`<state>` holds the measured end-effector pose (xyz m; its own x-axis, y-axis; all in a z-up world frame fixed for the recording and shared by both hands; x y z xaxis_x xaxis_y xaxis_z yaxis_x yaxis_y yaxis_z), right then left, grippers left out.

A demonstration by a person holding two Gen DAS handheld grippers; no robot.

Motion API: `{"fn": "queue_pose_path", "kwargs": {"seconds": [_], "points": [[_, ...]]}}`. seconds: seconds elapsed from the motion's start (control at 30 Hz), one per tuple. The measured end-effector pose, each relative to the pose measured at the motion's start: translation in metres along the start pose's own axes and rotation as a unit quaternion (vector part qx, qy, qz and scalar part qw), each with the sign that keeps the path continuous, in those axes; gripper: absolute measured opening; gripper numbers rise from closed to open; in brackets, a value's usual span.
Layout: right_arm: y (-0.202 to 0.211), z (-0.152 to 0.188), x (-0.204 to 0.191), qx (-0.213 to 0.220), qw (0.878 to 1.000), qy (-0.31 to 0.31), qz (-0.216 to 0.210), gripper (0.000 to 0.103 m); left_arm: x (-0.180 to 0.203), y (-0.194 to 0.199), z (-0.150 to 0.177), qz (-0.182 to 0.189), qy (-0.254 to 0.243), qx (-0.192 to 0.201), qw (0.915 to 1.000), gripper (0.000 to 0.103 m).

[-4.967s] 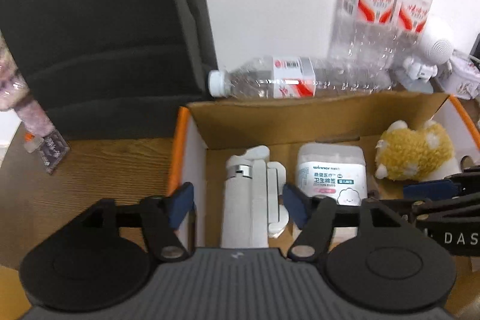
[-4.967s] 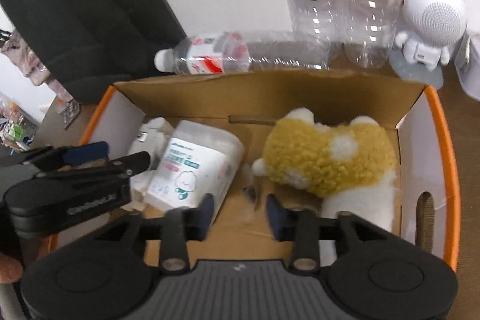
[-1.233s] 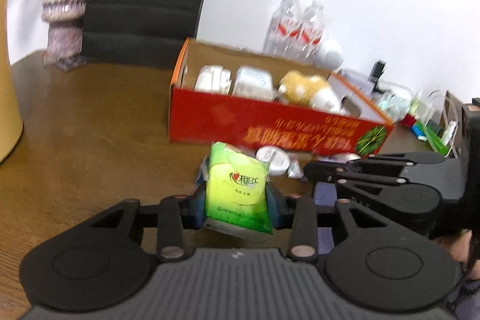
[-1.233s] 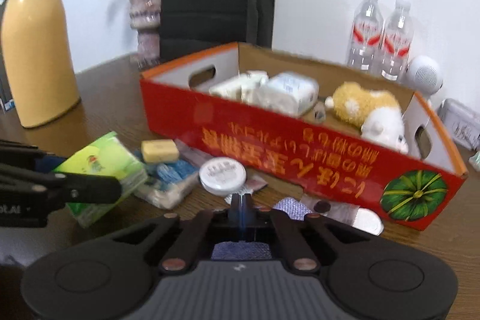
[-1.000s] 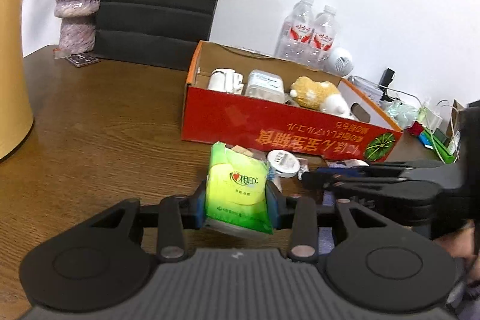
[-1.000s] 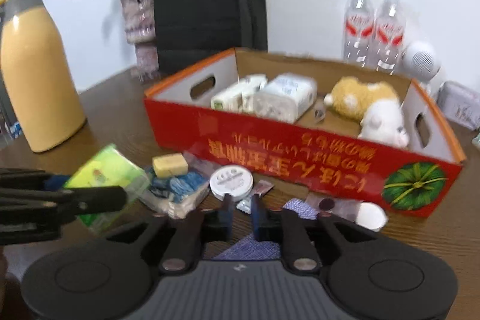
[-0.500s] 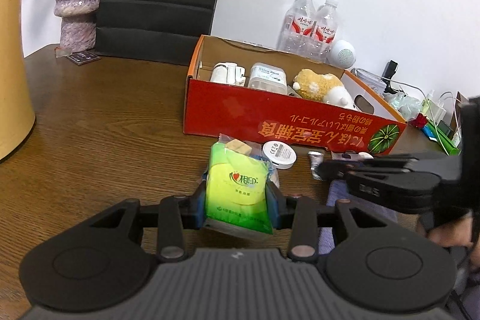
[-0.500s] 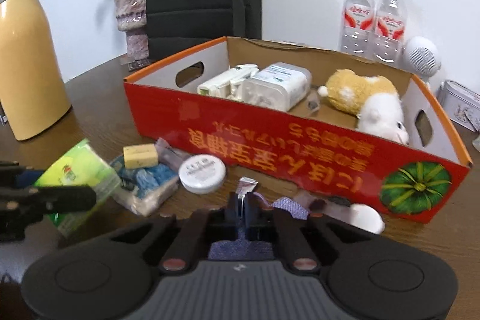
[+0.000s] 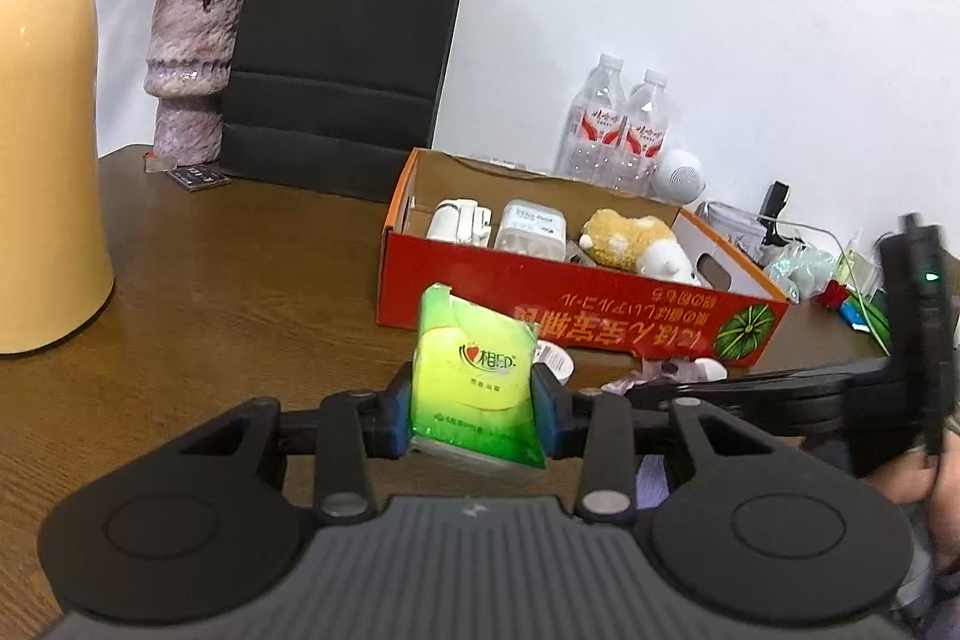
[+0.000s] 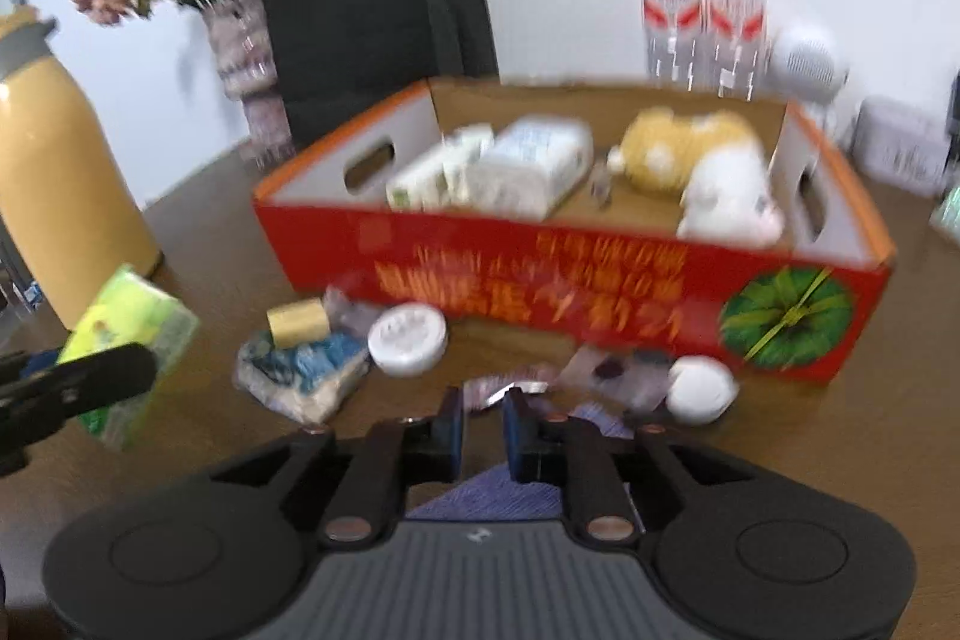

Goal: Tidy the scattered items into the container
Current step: 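Lift the tissue pack with the left tool while the right tool lifts the packet, then lower the tissue pack into the box and open the left tool while the right tool drops the packet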

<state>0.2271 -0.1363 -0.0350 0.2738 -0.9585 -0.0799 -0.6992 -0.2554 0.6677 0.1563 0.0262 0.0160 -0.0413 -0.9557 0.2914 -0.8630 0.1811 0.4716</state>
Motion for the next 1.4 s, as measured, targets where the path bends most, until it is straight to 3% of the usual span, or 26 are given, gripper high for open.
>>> {"fn": "queue_pose_path", "kwargs": {"seconds": [0.07,0.13,0.23,0.27,0.33,0.4,0.5,0.57,0.77,0.93,1.07,1.23,1.33,1.4], "points": [[-0.004,0.0,-0.001,0.011,1.0,0.002,0.015,0.025,-0.001,0.0,0.001,0.003,0.001,0.0,1.0,0.039],[-0.008,-0.003,0.0,0.016,1.0,-0.008,0.021,0.043,-0.002,-0.001,0.003,0.008,0.007,-0.004,0.9999,0.039],[-0.016,-0.009,0.003,0.023,0.999,-0.015,0.029,0.043,-0.004,-0.001,0.005,0.011,0.009,-0.009,0.9999,0.039],[-0.018,-0.01,0.004,0.024,0.999,-0.013,0.033,0.043,-0.004,-0.001,0.005,0.012,0.009,-0.009,0.9999,0.039],[-0.02,-0.011,0.004,0.026,0.999,0.001,0.044,0.03,-0.003,0.0,0.006,0.014,0.007,-0.009,0.9998,0.039],[-0.019,-0.008,0.003,0.03,0.998,0.027,0.058,0.024,-0.002,0.0,0.007,0.014,0.003,-0.01,0.9999,0.039],[-0.016,-0.005,-0.001,0.04,0.996,0.051,0.06,0.023,0.0,-0.002,0.01,0.014,-0.004,-0.016,0.9998,0.039],[-0.014,-0.003,-0.007,0.041,0.996,0.061,0.049,0.009,0.003,-0.005,0.014,0.016,-0.011,-0.023,0.9995,0.039],[-0.002,-0.01,-0.017,0.047,0.996,0.066,0.042,0.007,0.01,-0.001,0.015,0.009,-0.024,-0.023,0.9994,0.038],[0.069,-0.014,-0.019,0.108,0.993,0.04,0.016,0.007,0.027,0.034,0.017,0.009,-0.022,-0.014,0.9996,0.038],[0.134,0.031,-0.031,0.129,0.99,0.047,0.039,0.007,0.046,0.058,0.045,0.007,-0.038,-0.015,0.9991,0.039],[0.178,0.11,-0.037,0.109,0.991,0.04,0.073,0.007,0.077,0.077,0.084,0.042,-0.052,-0.054,0.9963,0.039],[0.186,0.124,-0.031,0.101,0.992,0.018,0.07,0.007,0.086,0.079,0.074,0.051,-0.067,-0.044,0.9955,0.039],[0.191,0.114,-0.026,0.115,0.991,0.023,0.07,0.007,0.088,0.073,0.045,0.061,-0.076,-0.025,0.995,0.039]]}}
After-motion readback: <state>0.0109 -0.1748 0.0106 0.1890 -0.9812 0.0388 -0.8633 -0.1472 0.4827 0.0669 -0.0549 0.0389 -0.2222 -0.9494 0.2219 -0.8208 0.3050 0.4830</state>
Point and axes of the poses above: each gripper's, at about its wrist camera, not at the fingertips, and y roughly against the way its jaws point, x to its right, z to its underside, the point moved 10 cm from there along -y, roughly the way its jaws point, and after that the axes turned 7 degrees about y, right-handed, at the moved point
